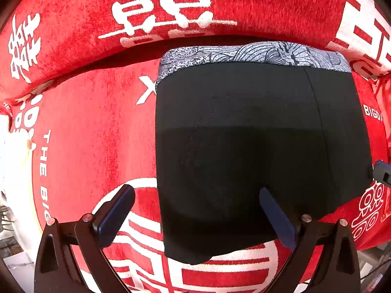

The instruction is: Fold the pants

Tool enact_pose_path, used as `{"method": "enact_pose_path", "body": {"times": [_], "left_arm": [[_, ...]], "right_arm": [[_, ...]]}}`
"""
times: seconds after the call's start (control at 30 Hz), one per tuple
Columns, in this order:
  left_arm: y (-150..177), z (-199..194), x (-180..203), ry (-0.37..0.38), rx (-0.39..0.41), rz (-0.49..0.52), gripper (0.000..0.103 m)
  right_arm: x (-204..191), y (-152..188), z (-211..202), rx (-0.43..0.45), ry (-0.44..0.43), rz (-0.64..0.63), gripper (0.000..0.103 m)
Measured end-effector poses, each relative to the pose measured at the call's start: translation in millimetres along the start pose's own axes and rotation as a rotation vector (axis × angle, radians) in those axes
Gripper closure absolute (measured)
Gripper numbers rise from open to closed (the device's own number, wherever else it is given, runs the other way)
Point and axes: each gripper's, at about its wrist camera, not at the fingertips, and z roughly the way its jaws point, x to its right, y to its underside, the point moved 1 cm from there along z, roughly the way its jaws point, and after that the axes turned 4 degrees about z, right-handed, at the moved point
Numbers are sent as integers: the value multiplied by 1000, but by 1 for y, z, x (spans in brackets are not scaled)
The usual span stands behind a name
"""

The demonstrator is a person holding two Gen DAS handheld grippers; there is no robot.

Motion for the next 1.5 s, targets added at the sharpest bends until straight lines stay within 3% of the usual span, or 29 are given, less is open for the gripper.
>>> {"method": "enact_pose_path", "body": {"times": [0.5, 0.93, 1.17, 1.4, 1.5], "left_arm": [[-6, 4, -6, 29, -21, 0, 1], [-20, 8, -38, 112, -2, -53, 1], [-26, 31, -53, 225, -58, -130, 1], [-31, 30, -65, 263, 8, -105, 1], [-37, 42, -81, 370, -4, -110, 1]], "right_arm": [[3, -11, 1, 3, -12, -8, 27], [11, -24, 6, -15, -24, -4, 27], [13, -29, 13, -13, -48, -19, 27], [16, -37, 26, -50, -84, -61, 25], [26, -44, 35, -74, -140, -36, 25]]}}
